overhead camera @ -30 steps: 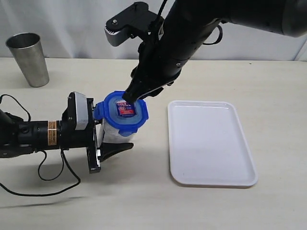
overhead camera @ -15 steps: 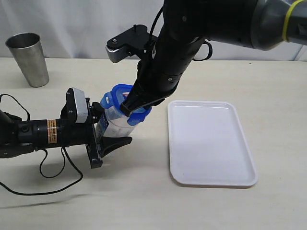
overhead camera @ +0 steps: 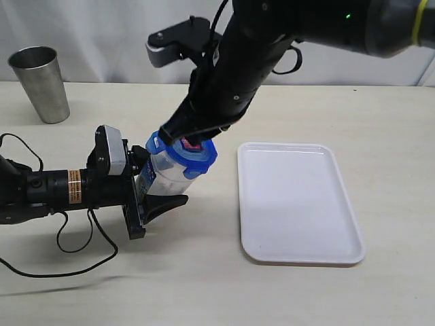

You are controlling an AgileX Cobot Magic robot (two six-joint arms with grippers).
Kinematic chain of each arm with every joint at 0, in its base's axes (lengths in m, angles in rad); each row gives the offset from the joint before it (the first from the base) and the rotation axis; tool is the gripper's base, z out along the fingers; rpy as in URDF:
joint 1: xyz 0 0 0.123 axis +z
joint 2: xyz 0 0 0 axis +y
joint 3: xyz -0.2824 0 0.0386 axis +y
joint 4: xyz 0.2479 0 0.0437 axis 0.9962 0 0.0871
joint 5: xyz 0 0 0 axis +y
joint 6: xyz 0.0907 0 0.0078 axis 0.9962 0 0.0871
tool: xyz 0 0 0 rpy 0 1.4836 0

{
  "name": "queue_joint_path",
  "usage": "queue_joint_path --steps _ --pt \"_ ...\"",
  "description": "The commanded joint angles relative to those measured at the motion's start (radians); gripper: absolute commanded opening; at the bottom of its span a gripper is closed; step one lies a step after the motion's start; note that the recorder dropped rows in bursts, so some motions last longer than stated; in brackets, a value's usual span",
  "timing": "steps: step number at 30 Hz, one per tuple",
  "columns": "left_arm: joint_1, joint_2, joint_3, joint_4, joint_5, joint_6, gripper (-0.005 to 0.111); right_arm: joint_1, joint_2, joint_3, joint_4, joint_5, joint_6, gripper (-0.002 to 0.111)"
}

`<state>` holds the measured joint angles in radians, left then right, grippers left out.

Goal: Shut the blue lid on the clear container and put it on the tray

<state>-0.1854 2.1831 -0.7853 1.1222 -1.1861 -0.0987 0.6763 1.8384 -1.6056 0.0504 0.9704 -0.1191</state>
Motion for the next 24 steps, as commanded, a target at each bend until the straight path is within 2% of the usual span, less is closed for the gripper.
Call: queue_joint_path --steps 1,7,12,18,24 --pt "-0.002 -0.007 0.004 -0.010 -0.035 -0.008 0.000 0.001 -0.053 -0.036 0.104 -0.010 -0.008 0.045" --pt "-0.002 -0.007 0.004 -0.010 -0.035 -0.008 0.000 0.005 -0.032 -0.036 0.183 -0.024 0.028 0.044" --pt "-0.002 -0.007 0.004 -0.010 -0.035 -0.008 0.000 0.066 0.000 -0.036 0.057 -0.076 0.099 0.044" --pt "-0.002 -0.007 0.004 -0.010 -0.035 -0.008 0.000 0.130 0.033 -0.036 -0.209 -0.067 0.281 0.043" --pt "-0.002 -0.007 0.004 -0.012 -0.035 -0.008 0.000 0.130 0.070 -0.036 -0.219 -0.061 0.290 0.038"
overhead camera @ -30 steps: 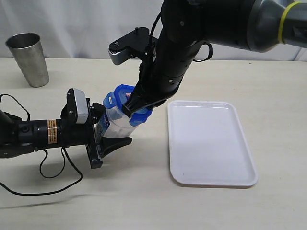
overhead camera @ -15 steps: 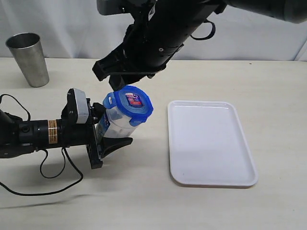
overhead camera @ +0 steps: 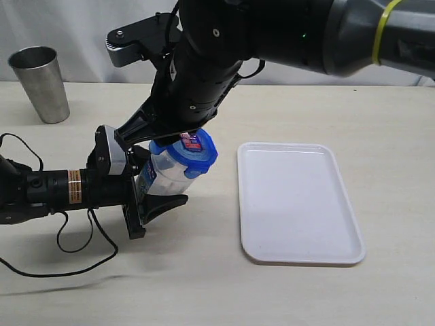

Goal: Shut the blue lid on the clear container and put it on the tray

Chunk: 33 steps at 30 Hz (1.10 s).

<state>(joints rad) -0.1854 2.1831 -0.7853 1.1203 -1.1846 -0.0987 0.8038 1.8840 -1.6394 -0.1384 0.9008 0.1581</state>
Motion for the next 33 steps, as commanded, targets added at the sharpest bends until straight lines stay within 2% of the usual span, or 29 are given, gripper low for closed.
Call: queue_joint_path --steps 1,14,17,22,33 --pt "-0.002 -0.007 0.004 -0.010 -0.036 -0.008 0.000 0.002 0.033 -0.002 -0.030 0.011 0.013 0.038" --pt "-0.002 -0.007 0.004 -0.017 -0.036 -0.008 0.000 0.002 0.094 -0.002 -0.050 0.122 -0.008 0.037" --pt "-0.002 -0.007 0.004 -0.017 -0.036 -0.008 0.000 0.011 0.111 -0.002 -0.068 0.129 -0.008 0.031" --pt "-0.002 -0.007 0.004 -0.017 -0.036 -0.008 0.000 0.061 0.139 -0.002 -0.205 0.160 0.021 0.016" --pt "-0.002 -0.007 0.004 -0.017 -0.036 -0.008 0.000 0.070 0.159 -0.017 -0.237 0.182 0.006 0.015"
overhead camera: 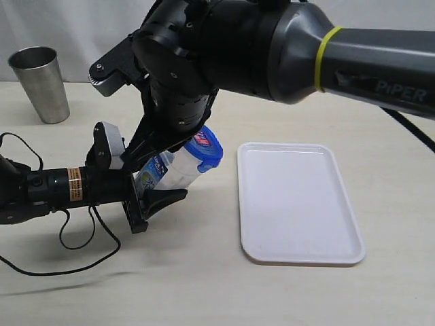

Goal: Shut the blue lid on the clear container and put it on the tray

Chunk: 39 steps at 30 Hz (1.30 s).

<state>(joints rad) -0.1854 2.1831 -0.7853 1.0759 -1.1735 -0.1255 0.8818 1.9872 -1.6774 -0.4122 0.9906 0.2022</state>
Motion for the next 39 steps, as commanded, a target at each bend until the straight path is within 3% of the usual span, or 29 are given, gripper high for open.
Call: queue_joint_path --steps 1,9,12,15,26,39 --pt "-0.002 -0.007 0.004 0.028 -0.048 0.019 0.000 -0.008 0.051 0.012 0.041 0.093 -0.041 0.015" --pt "-0.002 -0.007 0.004 0.028 -0.048 0.019 0.000 -0.008 -0.032 -0.074 0.263 0.031 -0.228 0.016" --pt "-0.002 -0.007 0.004 0.028 -0.048 0.019 0.000 -0.008 -0.068 -0.085 0.311 0.031 -0.262 0.022" --pt "-0.002 -0.007 0.004 0.028 -0.048 0.019 0.000 -0.008 -0.103 -0.085 0.309 0.031 -0.269 0.027" --pt "-0.002 -0.007 0.004 0.033 -0.048 0.019 0.000 -0.012 -0.164 -0.037 0.127 0.101 -0.185 0.027" --pt "-0.002 -0.007 0.004 0.029 -0.048 0.019 0.000 -0.244 -0.164 0.133 0.152 -0.042 -0.112 0.027"
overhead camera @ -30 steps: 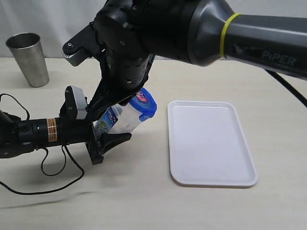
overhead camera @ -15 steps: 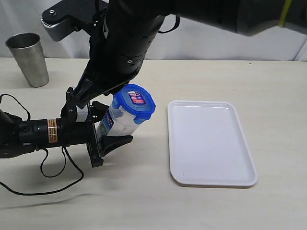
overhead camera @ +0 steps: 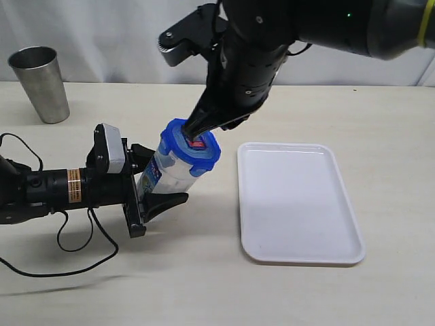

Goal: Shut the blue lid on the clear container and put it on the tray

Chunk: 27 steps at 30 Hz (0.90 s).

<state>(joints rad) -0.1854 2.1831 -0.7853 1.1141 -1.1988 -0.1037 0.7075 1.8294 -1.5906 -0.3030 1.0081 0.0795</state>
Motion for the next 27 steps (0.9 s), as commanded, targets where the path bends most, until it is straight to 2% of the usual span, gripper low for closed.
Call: queue_joint_path --steps 1,5,8,15,20,23,27 --pt "-0.002 -0.007 0.004 -0.010 -0.022 0.002 0.000 -0.082 -0.007 0.060 0.060 -0.078 0.003 0.025" --pt "-0.002 -0.007 0.004 -0.010 -0.022 0.002 0.000 -0.118 -0.007 0.135 0.184 -0.176 -0.066 0.005" --pt "-0.002 -0.007 0.004 -0.010 -0.022 0.002 0.000 -0.116 -0.007 0.164 0.303 -0.222 -0.162 0.004" --pt "-0.002 -0.007 0.004 -0.010 -0.022 0.002 0.000 -0.112 -0.007 0.166 0.625 -0.207 -0.415 0.004" --pt "-0.002 -0.007 0.004 -0.010 -0.022 0.002 0.000 -0.112 -0.007 0.160 0.769 -0.193 -0.554 0.004" --pt "-0.002 -0.007 0.004 -0.010 -0.022 0.002 0.000 -0.112 -0.007 0.160 0.968 -0.159 -0.690 0.004" --pt "-0.002 -0.008 0.004 -0.010 -0.022 0.002 0.000 -0.100 -0.007 0.160 0.996 -0.143 -0.696 0.004"
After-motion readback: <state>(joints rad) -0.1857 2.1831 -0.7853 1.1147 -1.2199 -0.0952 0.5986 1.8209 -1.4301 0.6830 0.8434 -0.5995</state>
